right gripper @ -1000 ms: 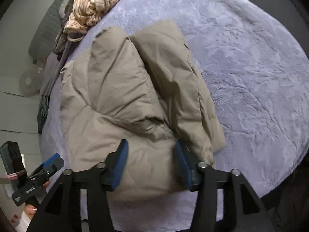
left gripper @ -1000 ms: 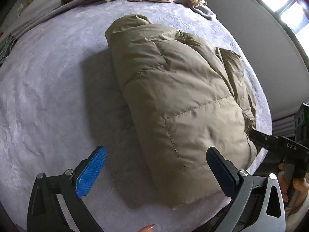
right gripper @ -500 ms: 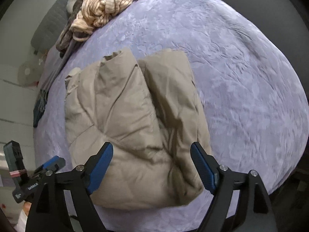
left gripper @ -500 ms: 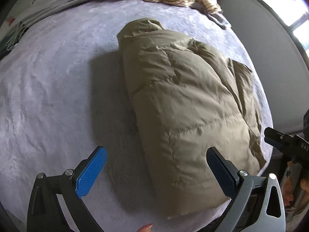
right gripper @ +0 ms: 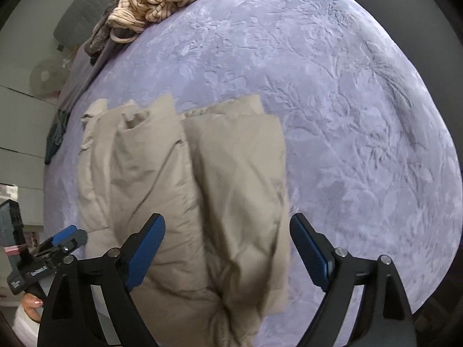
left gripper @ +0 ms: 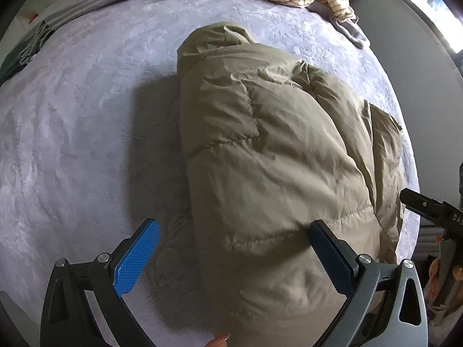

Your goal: Fold large clothes

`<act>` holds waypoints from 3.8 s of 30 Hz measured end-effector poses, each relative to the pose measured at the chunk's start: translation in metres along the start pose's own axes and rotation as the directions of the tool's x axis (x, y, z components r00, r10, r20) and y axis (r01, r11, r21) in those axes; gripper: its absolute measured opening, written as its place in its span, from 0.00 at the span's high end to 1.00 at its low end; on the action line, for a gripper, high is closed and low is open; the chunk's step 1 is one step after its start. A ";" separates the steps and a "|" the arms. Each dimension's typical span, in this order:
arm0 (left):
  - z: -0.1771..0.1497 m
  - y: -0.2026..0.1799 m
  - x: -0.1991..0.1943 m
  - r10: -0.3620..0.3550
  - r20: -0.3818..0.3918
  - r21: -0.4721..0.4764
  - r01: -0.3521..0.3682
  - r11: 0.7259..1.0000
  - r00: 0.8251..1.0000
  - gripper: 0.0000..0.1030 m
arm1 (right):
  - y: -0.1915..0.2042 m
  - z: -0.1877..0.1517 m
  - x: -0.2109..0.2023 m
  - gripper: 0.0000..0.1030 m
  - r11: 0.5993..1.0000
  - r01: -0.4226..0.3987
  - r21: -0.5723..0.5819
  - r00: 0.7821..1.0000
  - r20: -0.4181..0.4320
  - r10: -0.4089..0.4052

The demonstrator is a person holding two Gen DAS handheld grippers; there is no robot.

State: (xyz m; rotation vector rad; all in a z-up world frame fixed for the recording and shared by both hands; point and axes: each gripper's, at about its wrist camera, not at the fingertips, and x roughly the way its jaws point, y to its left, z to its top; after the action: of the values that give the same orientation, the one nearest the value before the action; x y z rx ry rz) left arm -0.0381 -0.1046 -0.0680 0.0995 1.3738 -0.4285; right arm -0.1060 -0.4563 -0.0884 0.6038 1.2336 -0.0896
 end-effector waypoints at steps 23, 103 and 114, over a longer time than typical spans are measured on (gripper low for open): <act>0.021 0.002 0.031 -0.205 -0.063 -0.045 0.203 0.978 0.977 0.00 | 0.008 0.015 0.038 0.00 0.975 -0.213 -0.070 0.968 -0.148 0.201; 0.212 0.276 0.009 -0.003 0.340 -0.165 0.063 0.984 0.941 0.18 | 0.260 0.116 0.083 0.38 0.871 -0.477 -0.118 0.878 -0.024 0.478; 0.237 0.222 0.056 0.088 0.291 -0.153 -0.044 0.987 0.953 0.18 | 0.247 0.137 0.160 0.96 0.969 -0.249 -0.005 0.968 -0.045 0.248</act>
State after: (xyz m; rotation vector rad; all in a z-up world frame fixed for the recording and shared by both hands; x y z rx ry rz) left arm 0.2672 0.0108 -0.1129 -0.0383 1.0966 -0.2730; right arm 0.1613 -0.2736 -0.1108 0.7495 1.1911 0.1416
